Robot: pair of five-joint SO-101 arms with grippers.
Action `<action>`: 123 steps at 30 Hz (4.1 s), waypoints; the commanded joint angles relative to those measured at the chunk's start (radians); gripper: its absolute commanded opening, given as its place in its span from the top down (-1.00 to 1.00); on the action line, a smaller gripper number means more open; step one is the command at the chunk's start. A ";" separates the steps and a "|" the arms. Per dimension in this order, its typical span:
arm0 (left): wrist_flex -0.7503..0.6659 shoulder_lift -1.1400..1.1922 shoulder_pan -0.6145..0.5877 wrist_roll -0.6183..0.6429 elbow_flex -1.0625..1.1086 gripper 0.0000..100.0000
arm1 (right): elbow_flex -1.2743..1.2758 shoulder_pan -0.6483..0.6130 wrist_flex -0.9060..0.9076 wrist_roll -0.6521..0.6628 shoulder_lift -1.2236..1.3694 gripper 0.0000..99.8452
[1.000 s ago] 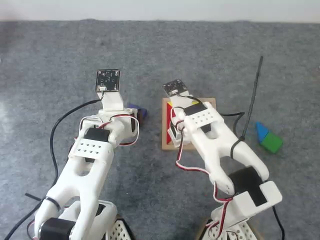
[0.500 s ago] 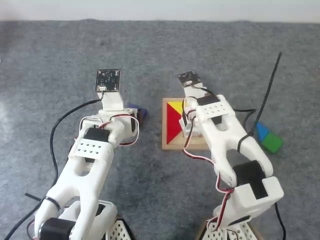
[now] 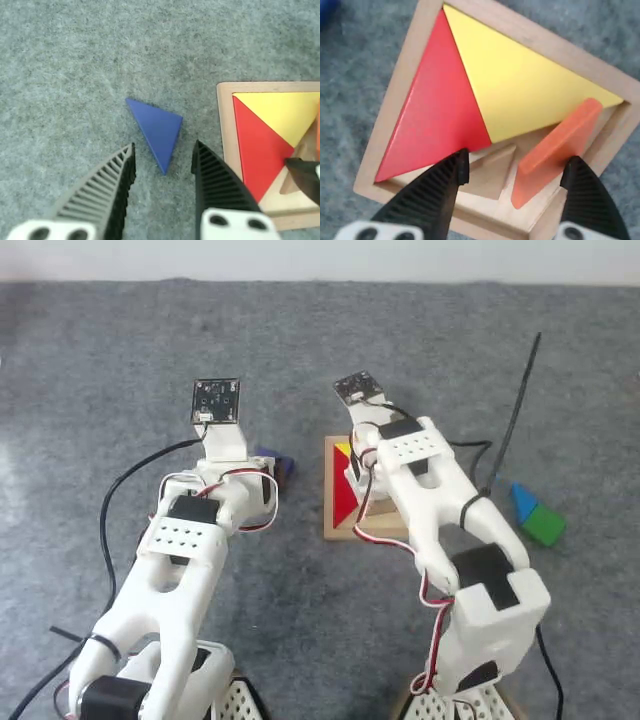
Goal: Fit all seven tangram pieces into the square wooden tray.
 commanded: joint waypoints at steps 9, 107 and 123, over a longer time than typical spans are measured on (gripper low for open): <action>-0.018 -0.038 0.009 -0.012 -0.015 0.64 | -0.100 -0.027 0.081 -0.055 0.015 0.40; 0.012 -0.038 0.009 -0.012 -0.027 0.64 | 0.091 -0.038 -0.030 -0.732 -0.036 0.78; 0.012 -0.038 0.009 -0.012 -0.027 0.64 | 0.109 -0.044 -0.027 -0.726 -0.105 0.84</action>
